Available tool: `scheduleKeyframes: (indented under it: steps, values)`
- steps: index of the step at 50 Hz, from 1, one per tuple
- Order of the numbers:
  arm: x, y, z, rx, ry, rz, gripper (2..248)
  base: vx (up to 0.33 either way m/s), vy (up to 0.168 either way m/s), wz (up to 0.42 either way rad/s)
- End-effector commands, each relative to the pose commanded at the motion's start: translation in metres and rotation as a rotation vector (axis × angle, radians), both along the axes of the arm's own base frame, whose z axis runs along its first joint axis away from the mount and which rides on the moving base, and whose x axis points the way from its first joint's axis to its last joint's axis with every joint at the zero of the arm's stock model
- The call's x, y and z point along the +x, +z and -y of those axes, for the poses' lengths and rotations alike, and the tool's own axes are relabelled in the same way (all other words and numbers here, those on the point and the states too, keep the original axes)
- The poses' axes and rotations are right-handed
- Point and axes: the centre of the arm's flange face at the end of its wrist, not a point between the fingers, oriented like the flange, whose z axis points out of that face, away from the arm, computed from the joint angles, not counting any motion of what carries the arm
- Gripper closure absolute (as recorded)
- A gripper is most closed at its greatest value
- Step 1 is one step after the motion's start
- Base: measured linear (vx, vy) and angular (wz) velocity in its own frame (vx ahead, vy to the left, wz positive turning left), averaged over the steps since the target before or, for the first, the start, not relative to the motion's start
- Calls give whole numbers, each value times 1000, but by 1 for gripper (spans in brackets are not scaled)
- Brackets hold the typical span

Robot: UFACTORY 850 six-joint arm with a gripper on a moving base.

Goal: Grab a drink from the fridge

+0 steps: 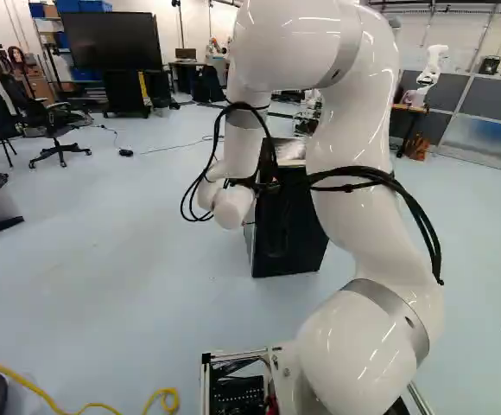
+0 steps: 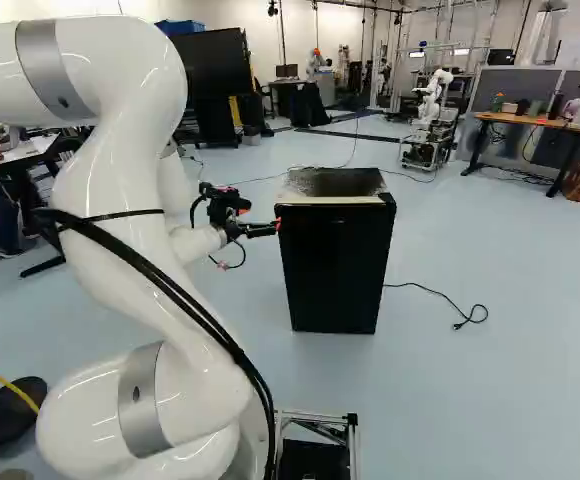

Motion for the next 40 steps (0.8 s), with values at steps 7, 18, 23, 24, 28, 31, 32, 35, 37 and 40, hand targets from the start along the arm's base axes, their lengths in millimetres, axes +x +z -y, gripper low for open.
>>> scheduleKeyframes:
  steps: [7, 18, 23, 24, 28, 31, 32, 35, 37, 40]
  values:
    - [10, -8, -5, -9, -45, 21, 3, 0, 0, 0]
    - [27, -22, -9, -24, -123, 58, 3, 0, 0, 0]
    - [35, -28, -10, -31, -159, 74, 3, 0, 0, 0]
    - [36, -29, -11, -33, -166, 77, 3, 0, 0, 0]
    - [42, -34, -11, -39, -196, 89, 3, 0, 0, 0]
    - [45, -36, -11, -42, -217, 99, 3, 0, 0, 0]
    - [46, -36, -11, -42, -223, 101, 3, 0, 0, 0]
    - [49, -37, -11, -42, -236, 108, 3, 0, 0, 0]
    - [51, -38, -12, -41, -241, 111, 3, 0, 0, 0]
    - [54, -38, -12, -40, -247, 115, 3, 0, 0, 0]
